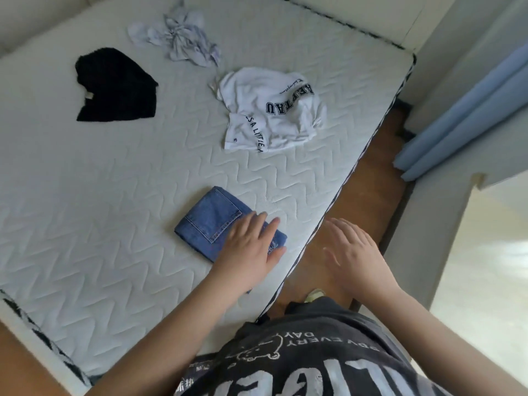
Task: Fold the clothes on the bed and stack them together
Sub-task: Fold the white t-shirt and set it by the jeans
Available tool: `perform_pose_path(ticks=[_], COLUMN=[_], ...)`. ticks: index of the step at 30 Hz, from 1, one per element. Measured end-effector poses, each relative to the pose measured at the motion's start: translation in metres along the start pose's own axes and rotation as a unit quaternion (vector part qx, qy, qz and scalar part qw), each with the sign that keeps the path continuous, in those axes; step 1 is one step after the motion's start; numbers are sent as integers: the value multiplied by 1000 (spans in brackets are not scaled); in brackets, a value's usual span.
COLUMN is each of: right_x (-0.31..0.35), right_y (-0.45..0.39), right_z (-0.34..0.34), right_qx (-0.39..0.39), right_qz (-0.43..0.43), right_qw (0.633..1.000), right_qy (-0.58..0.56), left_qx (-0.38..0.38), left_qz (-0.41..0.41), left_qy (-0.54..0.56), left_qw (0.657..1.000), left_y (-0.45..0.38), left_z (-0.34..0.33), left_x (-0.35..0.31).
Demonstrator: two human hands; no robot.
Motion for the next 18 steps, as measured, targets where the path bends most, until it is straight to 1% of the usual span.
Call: perform_pose_path(ticks=[3,5,9,13,15,18], right_x=[-15,-25,-53,-100,-127,-167], right_y=[1,2,6,19,24,28], right_z=[1,10,40,64,73,86], right_qx=[8,-4,-42,-87,-85,-80], right_qz=[-6,-7,-8,-9,-20,-44], right_qw=[1000,1000,999,994,993,994], right_qy=[-3,-7,-29,-65,-77,-65], left_qx=[-9,-15,-20,-22,-19,-15], left_qz=[-26,-43,-37,-47,-49,-52], left_qy=[-32,-49,-75,-98,-104,-100], left_qw=[999,998,996,994,993,993], left_y=[-16,-23,-38,-62,-78,-106], left_z=[16,26,46,56,58,59], left_x=[-27,-44,-72,-113,-135,-163])
Point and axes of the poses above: each hand's wrist, its own y-axis away from the middle knuckle, its own z-axis out of the back of the hand, x = y × z, the point moved 5 cm from there along -y, towards the middle knuckle, and after that the axes turned 12 degrees about -y, right-handed, at the moved point
